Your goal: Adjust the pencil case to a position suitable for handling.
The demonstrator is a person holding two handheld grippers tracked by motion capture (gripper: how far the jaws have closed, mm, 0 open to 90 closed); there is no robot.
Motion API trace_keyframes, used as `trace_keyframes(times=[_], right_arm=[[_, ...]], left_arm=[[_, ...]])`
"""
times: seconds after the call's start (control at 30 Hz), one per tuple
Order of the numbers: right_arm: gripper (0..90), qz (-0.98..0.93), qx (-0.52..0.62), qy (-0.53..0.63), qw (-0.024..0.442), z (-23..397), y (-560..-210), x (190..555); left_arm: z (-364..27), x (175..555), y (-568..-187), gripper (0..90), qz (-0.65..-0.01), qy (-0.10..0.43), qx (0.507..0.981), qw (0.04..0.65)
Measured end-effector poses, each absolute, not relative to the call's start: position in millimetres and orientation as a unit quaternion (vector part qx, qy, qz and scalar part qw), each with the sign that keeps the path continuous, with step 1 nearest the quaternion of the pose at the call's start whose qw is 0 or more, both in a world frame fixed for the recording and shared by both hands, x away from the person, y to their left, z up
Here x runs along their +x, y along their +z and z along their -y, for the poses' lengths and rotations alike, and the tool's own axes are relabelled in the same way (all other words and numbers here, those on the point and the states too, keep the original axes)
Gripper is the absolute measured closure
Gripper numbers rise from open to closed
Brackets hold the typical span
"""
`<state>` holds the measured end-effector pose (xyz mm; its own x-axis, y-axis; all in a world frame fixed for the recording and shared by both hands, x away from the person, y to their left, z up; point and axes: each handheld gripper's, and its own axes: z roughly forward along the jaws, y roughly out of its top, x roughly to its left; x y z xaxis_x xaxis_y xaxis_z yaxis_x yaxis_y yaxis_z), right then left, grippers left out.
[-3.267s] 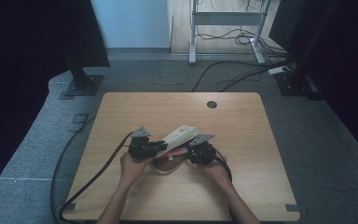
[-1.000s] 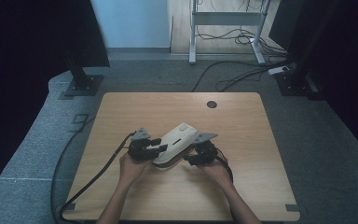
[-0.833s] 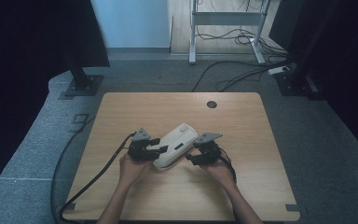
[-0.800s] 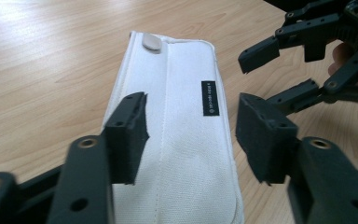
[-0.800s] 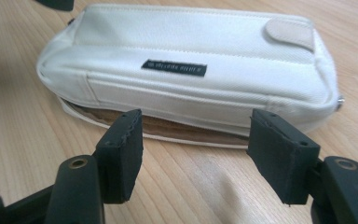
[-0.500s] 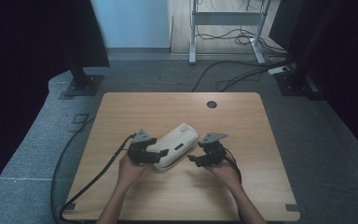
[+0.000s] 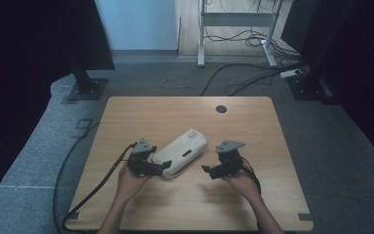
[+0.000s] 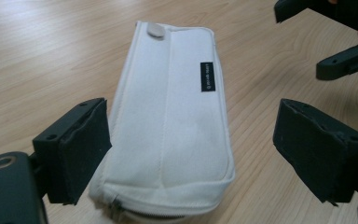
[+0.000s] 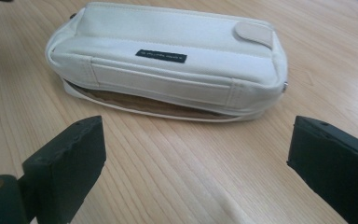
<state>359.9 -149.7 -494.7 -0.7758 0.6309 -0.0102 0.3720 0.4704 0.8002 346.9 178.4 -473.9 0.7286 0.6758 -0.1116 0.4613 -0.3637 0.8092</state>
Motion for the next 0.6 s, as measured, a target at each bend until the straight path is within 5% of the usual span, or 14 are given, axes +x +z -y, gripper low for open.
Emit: trace_keyframes(times=[0.6], right_arm=[[4.0, -0.834, 0.313, 0.418, 0.177, 189.8, -488.0, 345.9]], left_arm=[[-210.1, 326.5, -467.4, 4.4, -0.357, 0.146, 0.815, 0.432]])
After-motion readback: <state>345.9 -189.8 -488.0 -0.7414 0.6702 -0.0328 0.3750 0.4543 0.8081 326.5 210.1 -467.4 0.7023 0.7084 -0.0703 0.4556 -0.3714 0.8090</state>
